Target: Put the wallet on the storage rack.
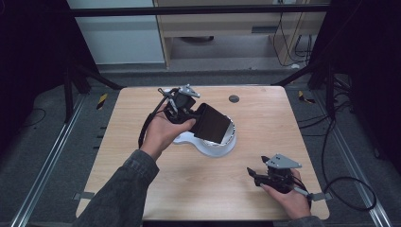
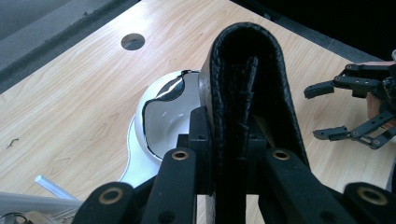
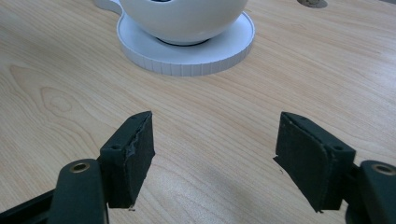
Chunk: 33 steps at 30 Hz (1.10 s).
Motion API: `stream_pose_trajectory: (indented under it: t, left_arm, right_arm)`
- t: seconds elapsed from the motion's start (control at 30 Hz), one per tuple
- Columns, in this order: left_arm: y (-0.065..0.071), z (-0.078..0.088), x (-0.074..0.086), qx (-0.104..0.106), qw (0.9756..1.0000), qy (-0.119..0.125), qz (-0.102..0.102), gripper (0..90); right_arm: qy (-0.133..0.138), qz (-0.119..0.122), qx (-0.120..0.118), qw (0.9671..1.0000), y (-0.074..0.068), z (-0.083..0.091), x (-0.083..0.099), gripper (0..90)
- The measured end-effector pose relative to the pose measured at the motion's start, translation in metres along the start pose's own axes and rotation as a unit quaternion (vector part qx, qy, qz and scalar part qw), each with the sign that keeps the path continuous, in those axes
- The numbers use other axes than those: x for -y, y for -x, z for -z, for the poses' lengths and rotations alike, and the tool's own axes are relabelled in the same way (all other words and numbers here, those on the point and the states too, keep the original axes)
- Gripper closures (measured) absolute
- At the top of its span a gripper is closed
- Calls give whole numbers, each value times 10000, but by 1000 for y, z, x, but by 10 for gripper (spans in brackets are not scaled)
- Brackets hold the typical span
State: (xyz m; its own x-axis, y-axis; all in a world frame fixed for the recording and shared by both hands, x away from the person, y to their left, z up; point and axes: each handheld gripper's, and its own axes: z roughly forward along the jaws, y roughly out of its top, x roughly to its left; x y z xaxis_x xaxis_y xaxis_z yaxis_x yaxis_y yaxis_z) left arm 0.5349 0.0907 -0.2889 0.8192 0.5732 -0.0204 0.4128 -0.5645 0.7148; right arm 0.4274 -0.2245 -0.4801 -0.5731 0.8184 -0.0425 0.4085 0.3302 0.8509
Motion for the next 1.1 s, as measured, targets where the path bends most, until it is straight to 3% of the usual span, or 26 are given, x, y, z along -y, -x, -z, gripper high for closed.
stream_pose_trajectory:
  t: [0.53,0.67,1.1]
  left_arm:
    - [-4,-11,3,-121,9999,23,119,796]
    - [-7,-18,6,-80,9996,26,255,796]
    - [-9,-36,14,-18,9991,-32,416,795]
  right_arm:
    - [-13,-11,-12,10000,0,0,0,280]
    - [-20,-16,-27,10000,0,0,0,280]
    - [-59,-25,-49,10000,0,0,0,279]
